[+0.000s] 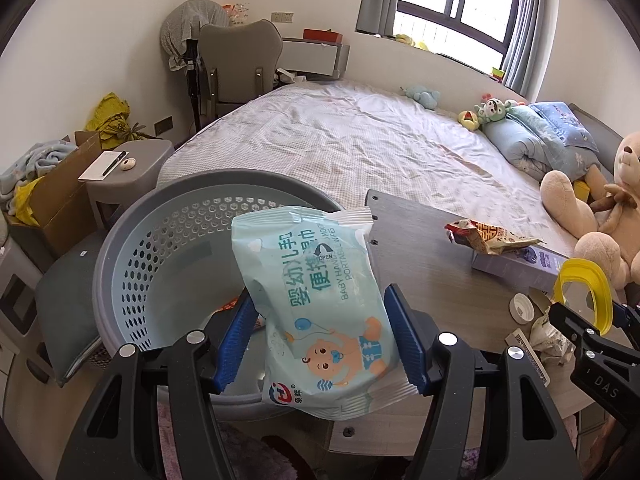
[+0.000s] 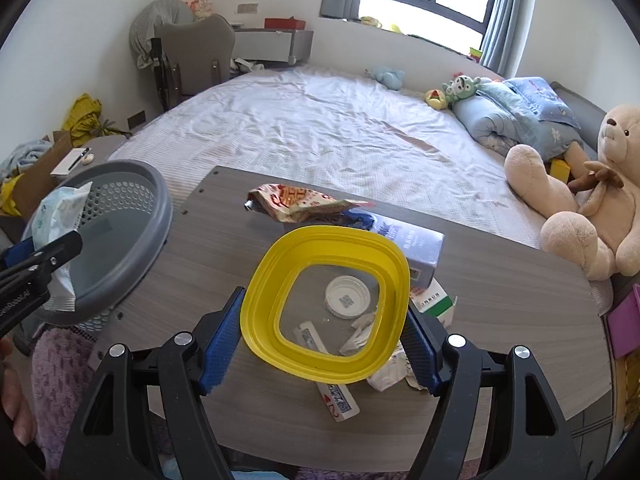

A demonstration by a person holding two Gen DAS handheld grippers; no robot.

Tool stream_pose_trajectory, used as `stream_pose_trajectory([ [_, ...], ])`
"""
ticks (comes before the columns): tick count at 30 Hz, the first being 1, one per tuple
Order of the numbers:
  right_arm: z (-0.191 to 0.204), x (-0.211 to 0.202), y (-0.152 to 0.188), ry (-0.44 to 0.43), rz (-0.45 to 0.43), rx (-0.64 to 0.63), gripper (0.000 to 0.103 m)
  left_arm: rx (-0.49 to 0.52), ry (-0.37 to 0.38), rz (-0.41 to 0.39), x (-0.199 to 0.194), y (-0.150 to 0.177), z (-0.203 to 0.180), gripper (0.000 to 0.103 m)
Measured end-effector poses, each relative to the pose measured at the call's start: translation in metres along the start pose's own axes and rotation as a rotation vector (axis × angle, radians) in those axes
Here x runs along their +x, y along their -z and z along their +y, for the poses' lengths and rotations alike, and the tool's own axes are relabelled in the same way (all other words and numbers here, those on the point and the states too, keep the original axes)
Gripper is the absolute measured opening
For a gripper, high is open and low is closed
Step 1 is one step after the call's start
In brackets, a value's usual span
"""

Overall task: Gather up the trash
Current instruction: 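Carry the wipes packet and yellow lid over the grey basket with both tools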

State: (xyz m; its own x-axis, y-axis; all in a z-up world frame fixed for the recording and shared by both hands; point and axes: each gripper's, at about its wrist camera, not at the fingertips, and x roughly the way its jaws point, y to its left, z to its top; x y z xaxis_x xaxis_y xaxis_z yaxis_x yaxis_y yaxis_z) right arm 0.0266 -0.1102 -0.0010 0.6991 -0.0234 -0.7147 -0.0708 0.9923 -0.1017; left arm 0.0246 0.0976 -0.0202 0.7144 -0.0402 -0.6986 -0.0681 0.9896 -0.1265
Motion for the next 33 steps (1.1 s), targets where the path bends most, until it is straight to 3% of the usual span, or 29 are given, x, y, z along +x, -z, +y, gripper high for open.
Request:
stream_pose_trajectory([
  [6,0.044,0.006,-0.026,-0.148,-0.029,-0.021,0.07,-0.005,-0.064,-0.001,0.0,-0.012,0.032,0.062],
  [15,0.118,0.036,-0.047,-0.331,0.013,-0.102,0.07,-0.03,-0.147,0.016,0.01,-0.024,0.08,0.062],
  [33,0.158,0.072,-0.056,-0.406,0.081,-0.148,0.071,-0.063,-0.15,0.082,0.038,-0.028,0.109,0.062],
])
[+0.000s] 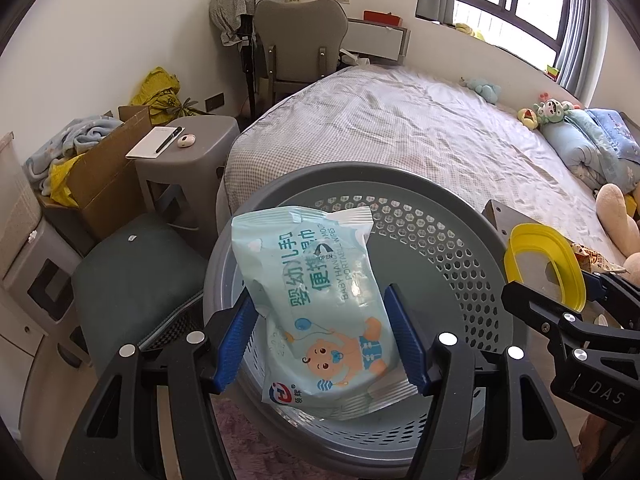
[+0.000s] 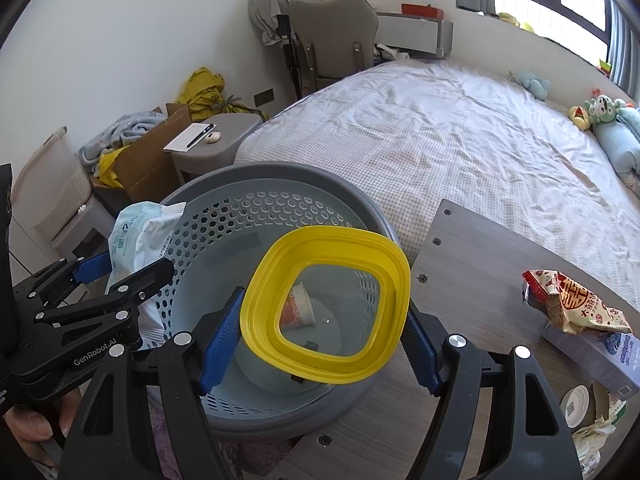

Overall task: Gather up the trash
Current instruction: 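Carry the wipes packet and yellow lid over the grey basket with both tools, then open both tools to drop the packet and lid into the basket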

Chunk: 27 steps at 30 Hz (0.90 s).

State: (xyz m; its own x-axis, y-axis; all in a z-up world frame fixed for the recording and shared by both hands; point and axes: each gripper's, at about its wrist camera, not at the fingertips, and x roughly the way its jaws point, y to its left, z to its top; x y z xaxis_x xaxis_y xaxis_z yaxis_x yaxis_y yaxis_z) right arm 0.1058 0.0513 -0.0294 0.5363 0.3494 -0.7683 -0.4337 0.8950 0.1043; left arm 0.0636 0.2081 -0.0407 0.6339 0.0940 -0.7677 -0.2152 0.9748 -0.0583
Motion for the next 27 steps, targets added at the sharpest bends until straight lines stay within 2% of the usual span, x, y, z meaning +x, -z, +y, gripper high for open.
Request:
stream_pose_trajectory([
  [12,0.004,0.001,-0.004,-0.016,-0.006,-0.009,0.072,-0.006,-0.023,-0.005,-0.003,-0.002,0.0,0.062],
  [17,0.002,-0.003,-0.003,-0.019,-0.021,0.0,0.081,-0.024,-0.024,-0.002,-0.006,-0.001,0.001,0.067],
  [19,0.001,-0.004,-0.003,-0.016,-0.026,0.002,0.081,-0.025,-0.036,-0.004,-0.007,0.0,0.002,0.071],
  [27,0.002,-0.004,-0.002,-0.015,-0.021,0.004,0.081,-0.037,-0.056,-0.012,-0.012,0.005,0.006,0.072],
])
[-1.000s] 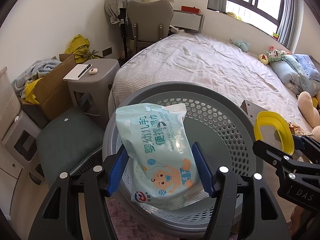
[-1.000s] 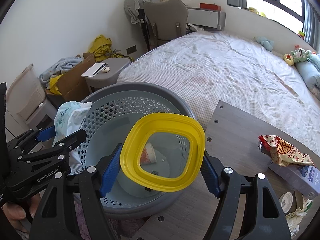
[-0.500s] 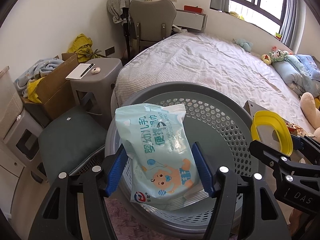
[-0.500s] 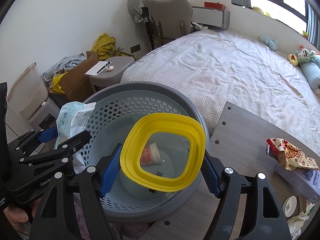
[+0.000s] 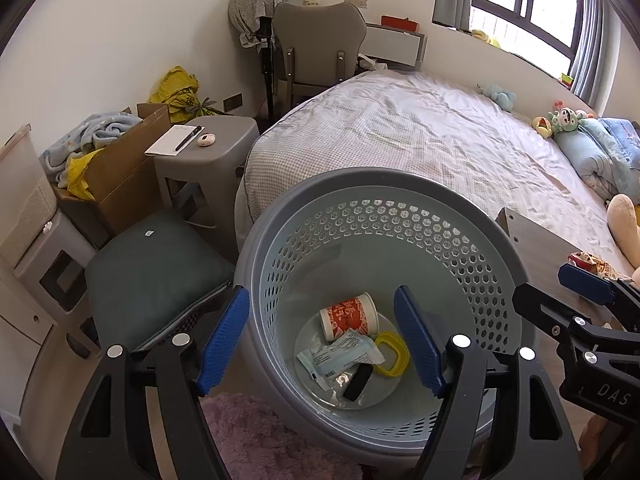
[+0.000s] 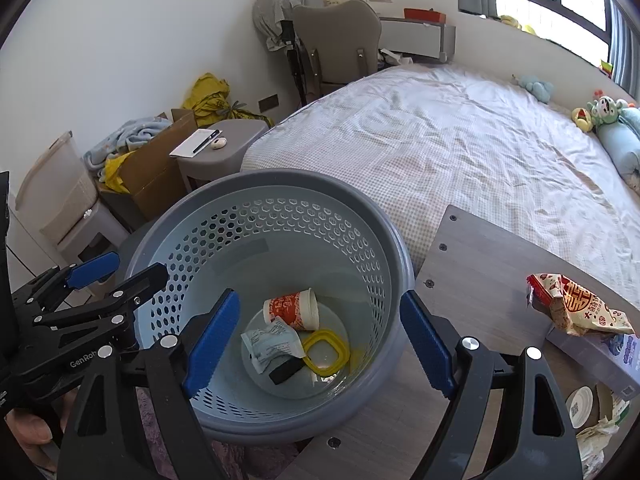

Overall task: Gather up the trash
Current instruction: 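Open both tools to drop the packet and lid into the basket, then move both tools back over the table toward the remaining trash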

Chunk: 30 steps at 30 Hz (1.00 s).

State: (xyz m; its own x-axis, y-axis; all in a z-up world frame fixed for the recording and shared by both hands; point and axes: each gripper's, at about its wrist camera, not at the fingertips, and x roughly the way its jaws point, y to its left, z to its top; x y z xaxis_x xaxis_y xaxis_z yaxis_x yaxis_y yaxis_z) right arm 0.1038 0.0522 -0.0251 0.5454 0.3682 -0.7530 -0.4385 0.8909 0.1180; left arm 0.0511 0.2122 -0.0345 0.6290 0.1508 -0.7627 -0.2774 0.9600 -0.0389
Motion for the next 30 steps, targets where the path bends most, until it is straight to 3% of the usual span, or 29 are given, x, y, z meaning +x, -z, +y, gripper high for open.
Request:
stream_pose_trajectory([
  [30,0.006,-0.016,0.007,0.011,-0.016,0.006,0.081,-0.015,0.004,-0.001,-0.015,0.007,0.004,0.072],
])
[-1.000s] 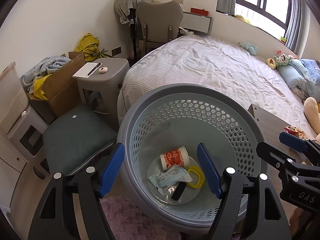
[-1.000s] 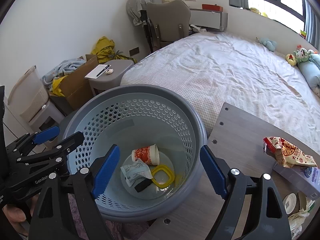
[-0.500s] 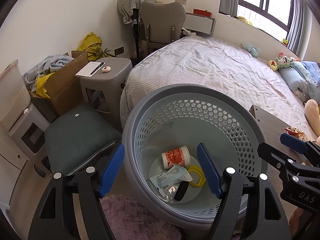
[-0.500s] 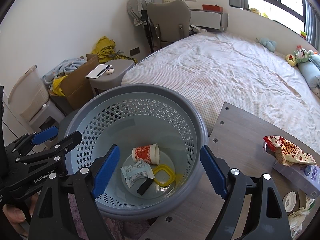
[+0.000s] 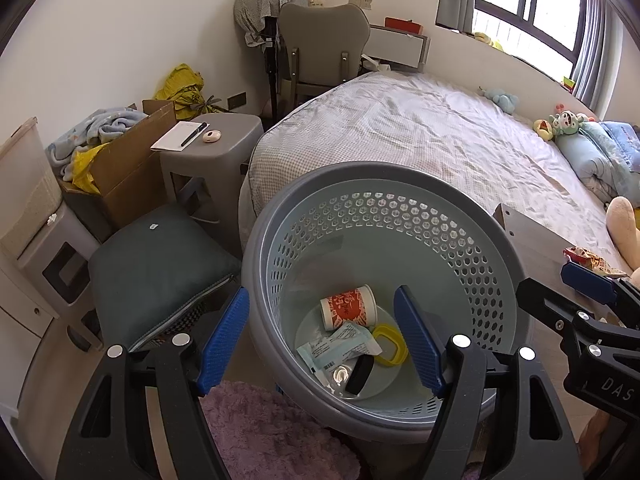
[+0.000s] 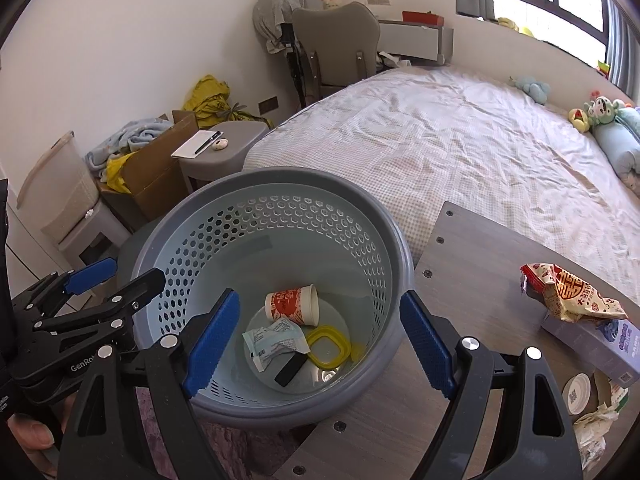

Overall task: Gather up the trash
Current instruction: 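Move both tools back over the table toward the remaining trash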

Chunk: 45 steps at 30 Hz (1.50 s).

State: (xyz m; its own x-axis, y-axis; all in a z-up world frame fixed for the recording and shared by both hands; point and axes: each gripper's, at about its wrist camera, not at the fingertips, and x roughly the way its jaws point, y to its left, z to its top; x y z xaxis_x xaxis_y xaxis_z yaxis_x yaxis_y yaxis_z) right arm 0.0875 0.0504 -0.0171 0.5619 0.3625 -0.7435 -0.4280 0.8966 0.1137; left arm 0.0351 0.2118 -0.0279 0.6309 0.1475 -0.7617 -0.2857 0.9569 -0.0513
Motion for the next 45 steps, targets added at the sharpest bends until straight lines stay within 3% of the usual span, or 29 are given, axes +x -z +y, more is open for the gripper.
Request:
stream_pose_trajectory([
  [13,-0.022,-0.024,0.017,0.039,-0.024,0.051,0.081,0.035,0.042,-0.006,-0.013,0.01,-0.02,0.072],
  [22,-0.059,-0.052,0.035,0.098,-0.05,0.116,0.081,0.076,0.089,-0.009,-0.025,0.018,-0.05,0.072],
  [32,-0.11,-0.1,0.072,0.201,-0.079,0.207,0.081,0.146,0.187,-0.016,-0.043,0.034,-0.108,0.072],
  [45,-0.193,-0.168,0.143,0.349,-0.103,0.359,0.081,0.298,0.303,0.048,-0.053,0.068,-0.209,0.072],
])
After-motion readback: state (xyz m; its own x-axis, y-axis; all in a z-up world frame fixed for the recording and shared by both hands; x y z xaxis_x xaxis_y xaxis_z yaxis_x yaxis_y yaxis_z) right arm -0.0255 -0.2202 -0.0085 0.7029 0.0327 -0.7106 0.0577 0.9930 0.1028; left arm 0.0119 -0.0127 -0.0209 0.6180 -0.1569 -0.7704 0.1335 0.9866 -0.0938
